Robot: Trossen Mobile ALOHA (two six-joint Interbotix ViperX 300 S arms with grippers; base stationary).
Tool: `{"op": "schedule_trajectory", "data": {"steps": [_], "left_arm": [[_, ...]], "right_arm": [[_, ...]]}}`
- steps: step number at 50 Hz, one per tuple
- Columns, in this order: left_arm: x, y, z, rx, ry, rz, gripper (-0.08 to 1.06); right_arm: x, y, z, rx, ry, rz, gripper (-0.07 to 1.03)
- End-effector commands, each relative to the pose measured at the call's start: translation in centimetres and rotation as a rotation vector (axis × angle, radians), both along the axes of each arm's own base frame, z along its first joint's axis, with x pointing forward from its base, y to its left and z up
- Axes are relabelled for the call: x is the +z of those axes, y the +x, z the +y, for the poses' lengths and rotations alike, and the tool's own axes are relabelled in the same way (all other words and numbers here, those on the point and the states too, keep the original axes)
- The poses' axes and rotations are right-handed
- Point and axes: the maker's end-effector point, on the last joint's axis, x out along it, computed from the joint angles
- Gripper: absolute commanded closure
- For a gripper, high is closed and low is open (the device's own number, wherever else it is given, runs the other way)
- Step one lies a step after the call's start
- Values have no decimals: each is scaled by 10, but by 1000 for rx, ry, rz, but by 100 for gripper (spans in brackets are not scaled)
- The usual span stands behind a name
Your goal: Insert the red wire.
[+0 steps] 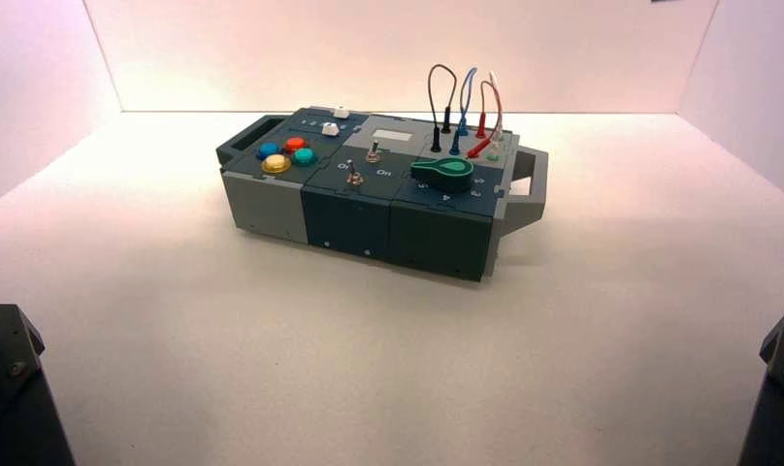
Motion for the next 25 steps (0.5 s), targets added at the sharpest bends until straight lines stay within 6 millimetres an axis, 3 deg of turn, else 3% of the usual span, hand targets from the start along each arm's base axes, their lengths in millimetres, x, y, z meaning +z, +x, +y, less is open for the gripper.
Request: {"op": "schedule_trajectory", "data": {"steps": [1,12,25], "left_arm": [[11,-1,-15,-74,35,-21,101],[2,-13,-34,-187,95,51,101],[-3,-23,-49,-260,114,145,101]], "right_arm": [[8,2,8,9,41,38,33],[0,-4,20,41,83,189,33],[-7,-6,35,98,87,215,36]]}}
